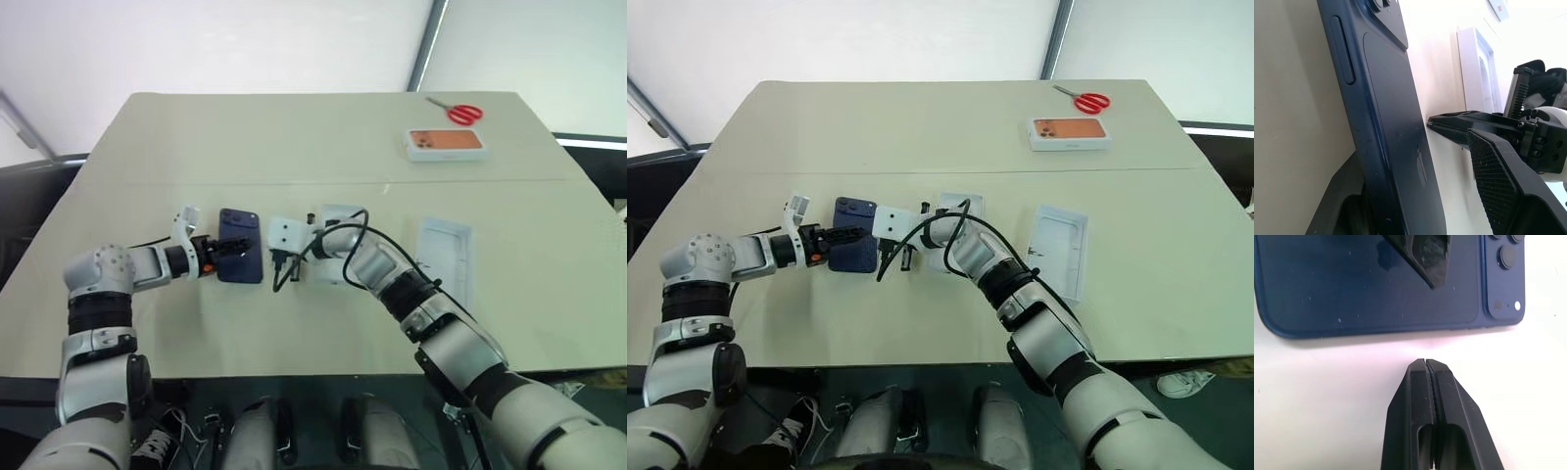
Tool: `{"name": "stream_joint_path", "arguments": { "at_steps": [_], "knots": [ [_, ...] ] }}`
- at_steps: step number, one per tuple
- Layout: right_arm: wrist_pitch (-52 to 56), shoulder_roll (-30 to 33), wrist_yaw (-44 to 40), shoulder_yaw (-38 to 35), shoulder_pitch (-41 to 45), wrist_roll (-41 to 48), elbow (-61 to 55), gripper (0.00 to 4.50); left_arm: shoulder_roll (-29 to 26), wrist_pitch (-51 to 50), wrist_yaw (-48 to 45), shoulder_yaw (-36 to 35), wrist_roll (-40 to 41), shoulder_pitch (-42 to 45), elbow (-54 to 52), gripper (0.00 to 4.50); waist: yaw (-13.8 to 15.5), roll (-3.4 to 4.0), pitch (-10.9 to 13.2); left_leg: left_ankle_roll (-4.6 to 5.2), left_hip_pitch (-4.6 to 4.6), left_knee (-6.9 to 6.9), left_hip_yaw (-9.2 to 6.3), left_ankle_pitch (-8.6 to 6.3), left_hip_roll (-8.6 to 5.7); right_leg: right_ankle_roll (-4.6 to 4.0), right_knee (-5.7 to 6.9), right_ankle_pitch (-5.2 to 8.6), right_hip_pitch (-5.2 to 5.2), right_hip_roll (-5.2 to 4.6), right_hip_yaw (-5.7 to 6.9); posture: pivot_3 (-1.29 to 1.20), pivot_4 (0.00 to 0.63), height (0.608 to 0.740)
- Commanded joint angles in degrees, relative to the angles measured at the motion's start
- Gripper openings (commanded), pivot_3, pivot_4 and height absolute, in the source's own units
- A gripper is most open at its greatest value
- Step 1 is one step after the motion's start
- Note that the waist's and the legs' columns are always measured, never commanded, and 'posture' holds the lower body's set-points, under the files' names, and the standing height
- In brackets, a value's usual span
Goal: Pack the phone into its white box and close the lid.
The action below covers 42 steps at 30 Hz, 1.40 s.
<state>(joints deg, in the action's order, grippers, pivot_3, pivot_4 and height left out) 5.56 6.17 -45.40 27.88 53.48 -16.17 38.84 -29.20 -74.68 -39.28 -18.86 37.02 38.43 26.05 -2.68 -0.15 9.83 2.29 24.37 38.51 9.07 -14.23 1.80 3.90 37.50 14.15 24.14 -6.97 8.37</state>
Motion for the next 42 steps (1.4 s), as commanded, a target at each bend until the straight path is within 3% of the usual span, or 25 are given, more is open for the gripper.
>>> {"name": "stream_joint_path", "arguments": {
  "at_steps": [1, 4, 9, 10, 18, 21, 23, 26, 30, 33, 37, 42],
  "knots": [
    [0.1, 0.2, -0.4, 0.0, -0.4, -0.4, -1.0, 0.03, -1.1, -0.6, 1.5, -0.4, -0.7, -1.6, 0.6, 2.66, 0.0, -0.01, 0.0, -0.02, -0.01, -0.06, 0.02, 0.01, -0.01, 0.00, -0.02, 0.00, 0.01, 0.00, -0.01, 0.00, 0.150, 0.738],
    [0.0, 0.3, -0.4, 0.0, -0.6, -0.5, -1.4, 0.03, -0.4, -0.7, 2.1, -1.0, -0.3, -1.5, 0.5, 2.66, 0.0, -0.01, 0.0, -0.07, -0.03, -0.25, 0.05, 0.05, -0.03, -0.01, -0.10, -0.01, 0.08, 0.01, -0.05, 0.00, 0.150, 0.738],
    [-0.1, 0.4, -0.2, 0.0, -0.7, -0.8, -1.3, 0.00, 0.5, -1.2, 2.4, -0.3, 0.5, -2.4, -0.8, 0.31, 0.1, -0.10, 0.0, -0.08, -0.02, -0.31, 0.06, 0.08, -0.02, -0.01, -0.16, 0.00, 0.12, 0.04, -0.07, 0.00, 0.150, 0.738],
    [-0.2, 0.4, -0.1, -0.1, -0.7, -0.8, -1.3, 0.00, 0.7, -1.4, 2.7, -0.7, 0.8, -2.4, -0.9, 0.06, 0.1, -0.10, 0.0, -0.09, -0.04, -0.31, 0.06, 0.07, -0.02, -0.01, -0.16, 0.00, 0.08, 0.03, -0.07, 0.00, 0.150, 0.738],
    [-0.6, 0.5, 0.9, -1.7, -0.2, -0.1, -1.6, 0.00, 1.1, -1.2, 3.4, -2.1, 1.3, -2.3, 0.2, 0.06, 0.1, -0.10, 0.0, -0.12, -0.06, -0.35, 0.06, 0.08, -0.01, -0.02, -0.19, -0.01, 0.09, 0.05, -0.08, 0.00, 0.150, 0.738],
    [2.6, 0.7, -1.0, -6.4, -0.1, 5.2, -6.0, 0.00, 1.9, -1.3, 3.7, -5.7, 3.3, -1.8, 0.5, 0.06, 0.2, -0.11, 0.0, -0.12, -0.05, -0.36, 0.06, 0.08, -0.01, -0.02, -0.20, -0.01, 0.09, 0.04, -0.08, 0.00, 0.150, 0.738],
    [9.3, 0.9, -5.4, -12.3, -0.1, 13.2, -10.7, 0.00, 2.1, -2.0, 4.0, -9.2, 5.4, -1.3, 1.2, 0.06, 0.2, -0.13, 0.0, -0.12, 0.00, -0.35, 0.06, 0.08, -0.02, -0.03, -0.20, -0.02, 0.13, 0.02, -0.08, 0.00, 0.150, 0.738],
    [18.5, 3.1, -10.9, -16.9, -1.1, 21.2, -19.4, 0.86, 2.2, -2.7, 4.1, -12.4, 7.9, -1.4, 1.1, 0.00, 0.2, -0.18, 0.1, 0.00, 0.04, -0.35, 0.02, 0.15, 0.00, -0.04, -0.21, -0.03, 0.17, 0.04, -0.07, 0.00, 0.150, 0.738],
    [25.9, 8.9, -14.8, -17.5, -4.6, 25.2, -29.3, 2.85, 3.9, -1.9, 5.3, -15.3, 10.6, -1.2, -2.2, 0.00, 0.4, -0.25, 0.1, -0.01, 0.08, -0.39, 0.02, 0.14, 0.01, -0.04, -0.28, -0.03, 0.21, 0.02, -0.06, 0.00, 0.150, 0.738],
    [27.6, 16.8, -20.4, -14.9, -10.1, 26.0, -36.4, 4.41, 5.1, -2.7, 6.2, -14.5, 11.2, -1.6, -4.5, 0.00, 0.6, -0.30, 0.2, -0.11, 0.10, -0.41, 0.02, 0.07, -0.06, -0.04, -0.32, -0.03, 0.21, -0.07, -0.05, 0.00, 0.150, 0.738],
    [23.1, 26.9, -24.4, -11.1, -16.7, 23.1, -42.3, 4.41, 6.0, -4.1, 6.7, -13.9, 12.8, -2.2, -8.1, 0.00, 0.8, -0.38, 0.3, -0.08, 0.15, -0.42, 0.04, 0.04, -0.09, -0.04, -0.35, -0.03, 0.25, -0.11, -0.04, 0.00, 0.150, 0.738],
    [21.4, 29.1, -21.5, -10.2, -18.6, 21.2, -42.3, 4.41, 7.0, -3.2, 7.6, -13.2, 12.7, -2.2, -9.6, 0.00, 0.2, -0.41, 0.3, -0.14, 0.12, -0.49, 0.05, 0.08, 0.02, -0.07, -0.33, -0.05, 0.30, -0.01, -0.04, 0.00, 0.150, 0.738]
  ]
}}
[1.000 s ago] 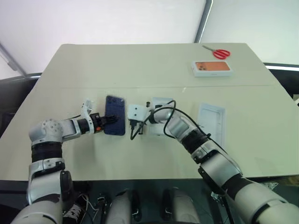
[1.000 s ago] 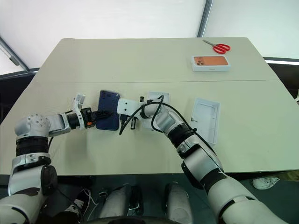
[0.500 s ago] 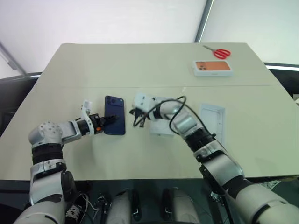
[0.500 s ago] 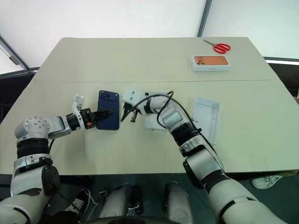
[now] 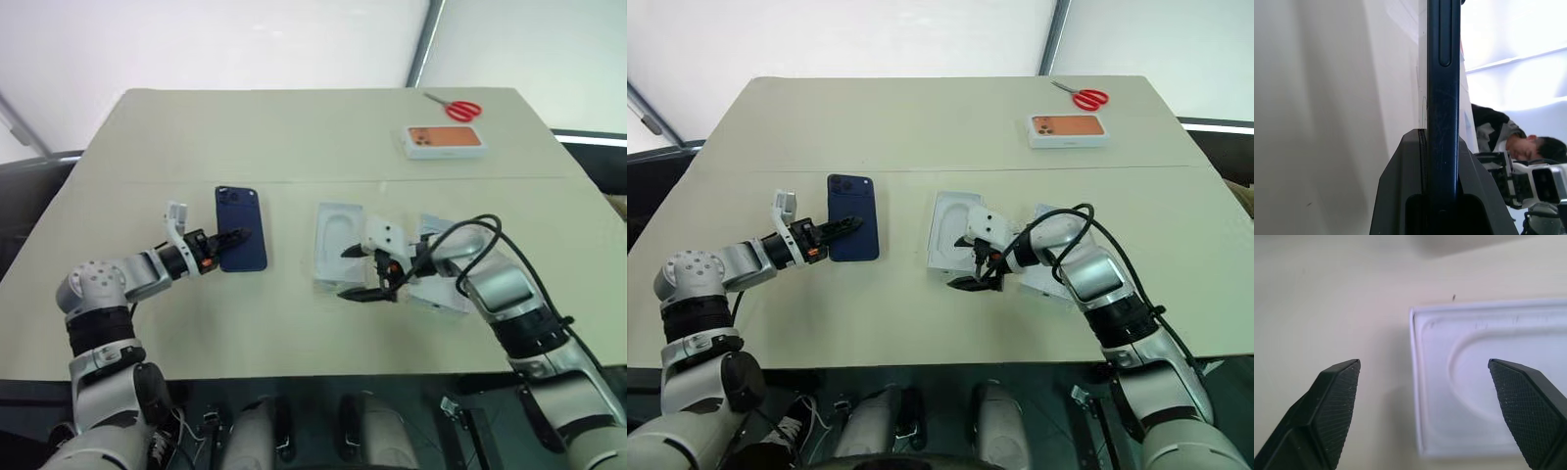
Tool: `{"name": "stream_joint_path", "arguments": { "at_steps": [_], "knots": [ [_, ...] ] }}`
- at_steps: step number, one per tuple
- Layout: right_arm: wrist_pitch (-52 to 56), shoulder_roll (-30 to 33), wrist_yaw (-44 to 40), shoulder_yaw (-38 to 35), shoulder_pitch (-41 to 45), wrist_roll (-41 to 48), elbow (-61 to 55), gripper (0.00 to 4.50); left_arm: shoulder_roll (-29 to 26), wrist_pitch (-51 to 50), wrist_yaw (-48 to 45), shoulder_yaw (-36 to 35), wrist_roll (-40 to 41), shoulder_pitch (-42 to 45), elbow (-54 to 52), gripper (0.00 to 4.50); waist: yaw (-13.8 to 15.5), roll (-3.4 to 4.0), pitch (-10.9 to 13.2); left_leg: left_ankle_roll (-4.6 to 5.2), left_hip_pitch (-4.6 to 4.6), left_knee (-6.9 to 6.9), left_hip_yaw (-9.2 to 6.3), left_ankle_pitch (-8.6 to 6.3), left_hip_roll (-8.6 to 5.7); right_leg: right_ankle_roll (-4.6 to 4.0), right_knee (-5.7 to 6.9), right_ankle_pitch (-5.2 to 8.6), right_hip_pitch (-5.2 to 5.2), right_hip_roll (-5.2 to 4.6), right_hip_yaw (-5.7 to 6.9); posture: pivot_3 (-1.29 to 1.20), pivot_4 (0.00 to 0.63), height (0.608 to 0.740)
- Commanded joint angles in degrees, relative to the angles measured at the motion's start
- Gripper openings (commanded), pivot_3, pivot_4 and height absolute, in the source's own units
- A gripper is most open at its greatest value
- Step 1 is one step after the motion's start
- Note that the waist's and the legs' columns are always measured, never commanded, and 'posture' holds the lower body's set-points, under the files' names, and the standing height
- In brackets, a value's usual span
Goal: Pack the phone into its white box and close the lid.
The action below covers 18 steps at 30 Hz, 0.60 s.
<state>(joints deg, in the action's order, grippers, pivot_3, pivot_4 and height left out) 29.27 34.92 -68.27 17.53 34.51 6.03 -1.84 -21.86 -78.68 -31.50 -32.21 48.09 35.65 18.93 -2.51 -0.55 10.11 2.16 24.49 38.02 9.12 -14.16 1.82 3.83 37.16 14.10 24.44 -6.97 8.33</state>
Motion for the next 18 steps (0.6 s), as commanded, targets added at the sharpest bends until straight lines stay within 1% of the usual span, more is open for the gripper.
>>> {"name": "stream_joint_path", "arguments": {
  "at_steps": [1, 6, 7, 9, 10, 11, 16, 18],
  "knots": [
    [-2.8, 0.3, 1.6, 0.5, 0.0, -1.4, -1.4, 4.41, 0.1, 0.8, 0.2, 0.2, 1.7, 0.6, -2.4, 0.00, 0.1, -0.01, 0.0, 0.00, 0.00, 0.00, 0.00, 0.01, 0.01, 0.00, 0.00, 0.00, 0.00, 0.02, 0.00, 0.00, 0.150, 0.738],
    [-4.1, -0.9, 3.8, 1.0, -0.4, -2.5, 0.1, 4.41, 1.0, 0.9, 1.1, 0.9, 2.2, 0.7, -2.8, 0.00, 0.7, -0.09, 0.1, 0.01, 0.02, 0.01, 0.00, 0.01, -0.03, 0.00, -0.03, 0.00, -0.01, -0.01, 0.00, 0.00, 0.150, 0.738],
    [-4.3, -0.9, 3.9, 1.2, -0.4, -2.5, 0.4, 4.18, 0.9, 0.9, 1.1, 1.0, 2.2, 0.7, -2.9, 0.00, 0.8, -0.11, 0.1, 0.01, 0.02, 0.02, 0.01, 0.01, -0.03, -0.01, -0.03, -0.01, -0.01, -0.01, 0.00, 0.00, 0.150, 0.738],
    [-5.3, -0.7, 4.1, 1.7, -0.7, -3.1, 1.1, 3.54, 0.3, 1.1, 0.9, 1.5, 1.9, 0.6, -3.1, 0.00, 1.4, -0.13, 0.1, 0.01, 0.02, 0.03, 0.01, 0.01, -0.03, -0.01, -0.03, -0.01, -0.01, -0.02, 0.00, 0.00, 0.150, 0.738],
    [-6.1, -0.4, 4.1, 2.1, -0.9, -3.6, 1.5, 3.11, 0.0, 1.1, 0.8, 1.6, 1.8, 0.6, -3.0, 0.00, 1.5, -0.14, 0.1, 0.01, 0.02, 0.03, 0.00, 0.01, -0.03, -0.01, -0.04, -0.01, -0.01, -0.01, 0.00, 0.00, 0.150, 0.738],
    [-6.9, -0.2, 4.1, 2.4, -1.2, -4.1, 2.0, 2.59, -0.3, 1.0, 0.8, 1.4, 1.9, 0.8, -2.8, 0.00, 1.6, -0.14, 0.1, 0.00, 0.02, 0.03, 0.00, 0.01, -0.03, -0.01, -0.04, -0.01, -0.01, -0.01, 0.00, 0.00, 0.150, 0.738],
    [-6.5, -1.1, 4.1, 2.7, -1.8, -3.9, 2.1, 2.59, -0.9, 0.8, 0.7, 1.7, 2.3, 0.6, -3.3, 0.00, 1.8, -0.15, 0.1, 0.00, 0.02, 0.03, 0.00, 0.01, -0.03, -0.02, -0.04, -0.01, -0.01, -0.03, 0.00, 0.00, 0.150, 0.738],
    [-6.1, -1.4, 4.4, 2.8, -1.5, -4.1, 2.5, 2.08, -0.6, 0.5, 0.6, 2.0, 2.6, 0.0, -3.9, 0.00, 1.8, -0.15, 0.1, 0.00, 0.02, 0.03, 0.00, 0.01, -0.03, -0.03, -0.04, -0.02, -0.01, -0.03, 0.00, 0.00, 0.150, 0.738]
  ]
}}
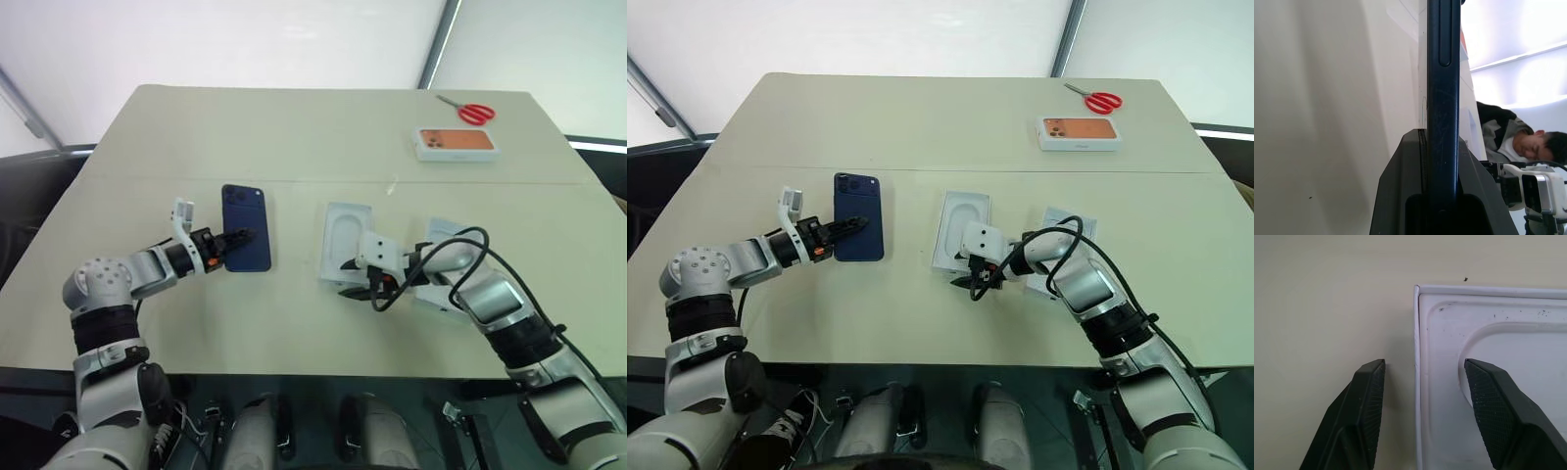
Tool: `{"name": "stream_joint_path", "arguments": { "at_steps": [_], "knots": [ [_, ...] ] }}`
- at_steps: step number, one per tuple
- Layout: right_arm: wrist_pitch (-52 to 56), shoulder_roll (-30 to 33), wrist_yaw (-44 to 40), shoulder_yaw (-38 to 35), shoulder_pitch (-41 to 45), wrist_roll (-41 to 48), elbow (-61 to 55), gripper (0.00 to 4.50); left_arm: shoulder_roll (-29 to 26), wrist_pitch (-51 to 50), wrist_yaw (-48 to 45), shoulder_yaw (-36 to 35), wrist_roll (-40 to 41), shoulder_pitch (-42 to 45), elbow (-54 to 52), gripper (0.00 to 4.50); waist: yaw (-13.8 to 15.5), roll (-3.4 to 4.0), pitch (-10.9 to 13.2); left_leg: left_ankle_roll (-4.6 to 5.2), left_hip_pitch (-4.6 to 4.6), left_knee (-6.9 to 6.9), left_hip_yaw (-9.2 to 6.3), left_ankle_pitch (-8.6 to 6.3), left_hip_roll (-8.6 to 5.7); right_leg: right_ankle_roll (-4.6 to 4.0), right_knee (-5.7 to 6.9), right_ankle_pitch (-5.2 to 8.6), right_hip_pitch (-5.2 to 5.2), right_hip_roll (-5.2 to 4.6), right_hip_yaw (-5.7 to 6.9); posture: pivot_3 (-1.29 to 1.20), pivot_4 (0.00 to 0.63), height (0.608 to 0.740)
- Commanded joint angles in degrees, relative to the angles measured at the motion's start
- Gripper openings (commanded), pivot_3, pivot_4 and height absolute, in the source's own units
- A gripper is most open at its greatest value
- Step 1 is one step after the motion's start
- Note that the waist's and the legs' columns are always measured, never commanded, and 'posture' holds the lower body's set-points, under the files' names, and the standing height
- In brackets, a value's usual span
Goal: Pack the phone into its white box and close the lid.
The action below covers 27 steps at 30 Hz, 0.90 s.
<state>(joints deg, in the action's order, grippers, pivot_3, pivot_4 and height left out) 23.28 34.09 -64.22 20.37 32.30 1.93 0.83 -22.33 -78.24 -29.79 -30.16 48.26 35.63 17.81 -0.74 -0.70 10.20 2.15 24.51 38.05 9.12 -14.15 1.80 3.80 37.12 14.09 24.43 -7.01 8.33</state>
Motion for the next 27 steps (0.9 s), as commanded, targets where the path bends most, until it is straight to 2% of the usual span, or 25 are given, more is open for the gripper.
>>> {"name": "stream_joint_path", "arguments": {
  "at_steps": [1, 2, 8, 11, 21, 24, 27],
  "knots": [
    [-0.2, -0.4, 0.5, 0.2, 0.9, -0.5, 0.0, 1.69, 0.0, -0.4, -0.9, 0.0, 2.5, -0.2, -3.0, 0.00, 0.0, 0.00, 0.0, 0.00, 0.00, 0.00, 0.00, 0.00, 0.00, 0.00, 0.00, 0.00, 0.00, 0.00, 0.00, 0.00, 0.150, 0.738],
    [-0.9, -0.2, 0.8, 0.5, 1.0, -1.2, 0.3, 1.25, 0.2, -0.7, -0.9, -0.1, 2.8, -0.4, -3.3, 0.00, 0.0, 0.00, 0.0, 0.00, 0.00, 0.00, 0.00, 0.00, 0.00, 0.00, 0.00, 0.00, 0.00, 0.00, 0.00, 0.00, 0.150, 0.738],
    [-1.4, -1.2, 0.3, 0.5, 0.8, -0.7, 0.2, 1.25, 0.7, -0.7, -0.2, -0.6, 3.3, -0.2, -4.0, 0.00, -0.1, -0.01, 0.0, 0.00, -0.01, 0.00, 0.00, 0.00, 0.02, -0.01, 0.00, 0.00, 0.00, 0.02, 0.00, 0.00, 0.150, 0.738],
    [-2.7, -3.0, 1.5, 2.0, 0.9, -2.0, 0.8, 1.25, 0.2, 1.2, -1.9, 2.6, 2.4, -1.0, -7.5, 0.00, -0.2, -0.02, 0.0, 0.00, -0.01, 0.00, 0.00, 0.00, 0.02, -0.01, 0.00, 0.00, 0.00, 0.02, 0.00, 0.00, 0.150, 0.738],
    [-5.6, -10.6, 4.5, 4.7, 2.3, -5.0, 3.7, 1.25, 3.4, 0.7, 3.2, -1.1, 5.8, 4.4, -5.4, 0.00, -1.5, -0.06, 0.0, -0.06, -0.04, -0.02, 0.00, 0.07, 0.14, -0.05, 0.02, -0.02, 0.00, 0.17, -0.01, 0.00, 0.150, 0.738],
    [-3.8, -11.5, 4.1, 3.7, 2.6, -3.7, 3.1, 2.13, 4.4, 2.0, 4.0, -0.7, 5.4, 4.8, -5.1, 0.00, -1.8, -0.05, 0.0, 0.05, -0.04, -0.04, 0.00, 0.14, 0.13, -0.05, 0.02, -0.02, -0.01, 0.19, -0.01, 0.00, 0.150, 0.738],
    [-5.6, -9.6, 2.9, 3.6, 2.5, -4.4, 2.8, 3.59, 5.6, 2.8, 4.0, 0.7, 4.9, 4.3, -5.1, 0.00, -1.6, -0.06, 0.0, 0.07, -0.03, -0.04, 0.00, 0.15, 0.11, -0.05, 0.01, -0.02, 0.00, 0.19, -0.01, 0.00, 0.150, 0.738]
  ]
}}
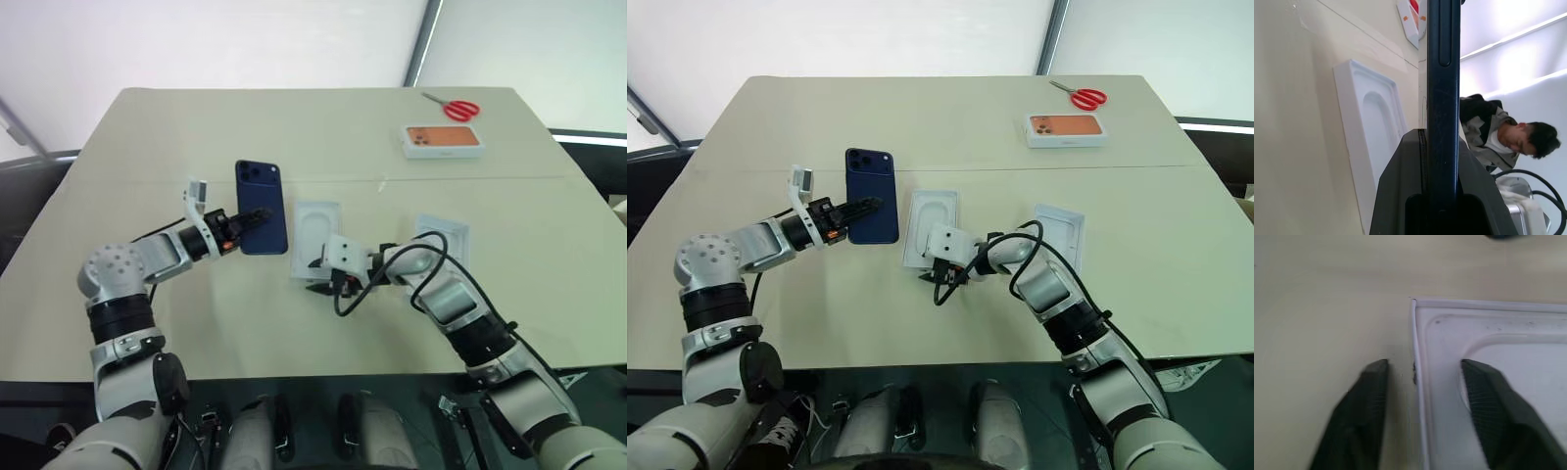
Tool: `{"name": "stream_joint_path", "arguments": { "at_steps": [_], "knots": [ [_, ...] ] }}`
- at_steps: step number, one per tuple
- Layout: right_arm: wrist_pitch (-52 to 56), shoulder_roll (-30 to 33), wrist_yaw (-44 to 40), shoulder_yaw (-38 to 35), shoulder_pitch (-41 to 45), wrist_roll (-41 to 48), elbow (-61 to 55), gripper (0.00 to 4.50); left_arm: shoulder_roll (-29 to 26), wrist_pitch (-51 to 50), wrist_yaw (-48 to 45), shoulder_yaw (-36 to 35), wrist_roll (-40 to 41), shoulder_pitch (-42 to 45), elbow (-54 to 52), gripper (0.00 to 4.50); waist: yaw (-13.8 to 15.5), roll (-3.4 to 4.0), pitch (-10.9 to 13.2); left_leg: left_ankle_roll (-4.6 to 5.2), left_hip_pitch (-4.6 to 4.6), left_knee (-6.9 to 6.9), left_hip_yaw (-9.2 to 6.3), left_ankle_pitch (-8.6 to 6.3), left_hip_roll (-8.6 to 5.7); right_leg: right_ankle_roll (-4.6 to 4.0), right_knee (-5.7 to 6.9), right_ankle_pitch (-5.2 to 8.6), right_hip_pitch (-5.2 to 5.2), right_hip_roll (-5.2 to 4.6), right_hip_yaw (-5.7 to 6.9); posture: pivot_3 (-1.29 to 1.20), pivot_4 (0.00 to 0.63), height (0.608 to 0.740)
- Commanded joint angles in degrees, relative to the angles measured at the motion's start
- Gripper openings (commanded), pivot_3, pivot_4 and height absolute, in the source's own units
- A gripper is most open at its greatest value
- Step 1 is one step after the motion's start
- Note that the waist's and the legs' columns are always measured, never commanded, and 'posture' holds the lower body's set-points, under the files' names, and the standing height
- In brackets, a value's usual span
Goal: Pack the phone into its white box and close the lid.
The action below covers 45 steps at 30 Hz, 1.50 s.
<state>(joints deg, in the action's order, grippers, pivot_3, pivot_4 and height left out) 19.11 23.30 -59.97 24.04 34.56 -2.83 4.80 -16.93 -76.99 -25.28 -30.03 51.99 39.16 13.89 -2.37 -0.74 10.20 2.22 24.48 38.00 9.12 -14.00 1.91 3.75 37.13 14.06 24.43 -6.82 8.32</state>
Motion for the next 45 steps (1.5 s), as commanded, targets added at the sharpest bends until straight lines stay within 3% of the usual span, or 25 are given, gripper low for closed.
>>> {"name": "stream_joint_path", "arguments": {
  "at_steps": [1, 6, 9, 15, 23, 30, 37, 45],
  "knots": [
    [-1.1, 1.6, -1.4, -0.9, 0.3, 1.0, -1.5, 3.59, 0.7, 2.0, -0.6, 1.2, 1.0, 0.5, -1.6, 0.00, 0.2, -0.03, 0.0, 0.00, 0.00, 0.00, 0.00, 0.00, -0.02, 0.00, -0.02, 0.00, -0.01, -0.01, 0.00, 0.00, 0.150, 0.738],
    [3.5, 5.9, -1.6, -9.4, 1.4, 6.8, -7.8, 3.59, 4.0, 4.1, 0.5, 2.9, 0.8, 1.0, -1.2, 0.00, 1.7, -0.11, 0.1, 0.00, 0.02, 0.02, 0.00, -0.01, -0.08, 0.00, -0.03, -0.01, -0.01, -0.08, 0.00, 0.00, 0.150, 0.738],
    [5.3, 12.9, -4.7, -12.6, -1.0, 8.7, -13.0, 3.59, 5.8, 5.4, 0.1, 5.2, 0.1, 0.7, -1.4, 0.00, 1.9, -0.18, 0.2, -0.13, 0.06, 0.04, -0.04, -0.10, -0.08, 0.00, -0.06, -0.01, -0.01, -0.12, 0.01, 0.00, 0.150, 0.738],
    [3.4, 17.9, -0.9, -16.3, -0.8, 7.0, -7.3, 3.59, 7.0, 8.3, 0.0, 8.4, -2.6, 2.6, 2.9, 0.00, 1.6, -0.26, 0.2, -0.11, 0.04, 0.03, -0.03, -0.12, -0.03, -0.02, -0.08, -0.01, 0.00, -0.08, 0.03, 0.00, 0.150, 0.738],
    [2.6, 14.1, 4.5, -15.5, 0.6, 6.6, -6.0, 3.59, 8.6, 8.3, 1.0, 12.6, -6.3, 6.7, 8.5, 0.00, 1.7, -0.30, 0.4, 0.05, 0.12, 0.03, -0.02, -0.02, -0.06, -0.02, -0.08, -0.02, 0.04, -0.08, 0.04, 0.00, 0.150, 0.738],
    [1.5, 13.2, 6.1, -15.2, 1.2, 5.9, -4.2, 3.59, 9.8, 6.6, 1.9, 11.6, -5.2, 7.7, 10.2, 0.00, 1.7, -0.30, 0.4, 0.06, 0.13, 0.05, -0.02, -0.01, -0.06, -0.01, -0.07, -0.02, 0.04, -0.07, 0.04, 0.00, 0.150, 0.738],
    [0.7, 12.1, 7.3, -14.5, 1.8, 5.4, -3.4, 3.65, 9.8, 4.6, 2.7, 12.7, -6.2, 8.7, 11.3, 3.19, 1.7, -0.29, 0.4, 0.06, 0.12, 0.05, -0.02, -0.01, -0.05, -0.01, -0.07, -0.02, 0.03, -0.06, 0.04, 0.00, 0.150, 0.738],
    [-0.6, 10.1, 7.9, -13.8, 4.1, 5.1, -0.7, 3.65, 8.4, 1.0, 0.6, 13.3, -4.9, 9.8, 7.2, 3.19, 1.6, -0.28, 0.4, 0.07, 0.12, 0.06, -0.02, 0.00, -0.05, -0.01, -0.05, -0.02, 0.03, -0.03, 0.04, 0.00, 0.150, 0.738]
  ]
}}
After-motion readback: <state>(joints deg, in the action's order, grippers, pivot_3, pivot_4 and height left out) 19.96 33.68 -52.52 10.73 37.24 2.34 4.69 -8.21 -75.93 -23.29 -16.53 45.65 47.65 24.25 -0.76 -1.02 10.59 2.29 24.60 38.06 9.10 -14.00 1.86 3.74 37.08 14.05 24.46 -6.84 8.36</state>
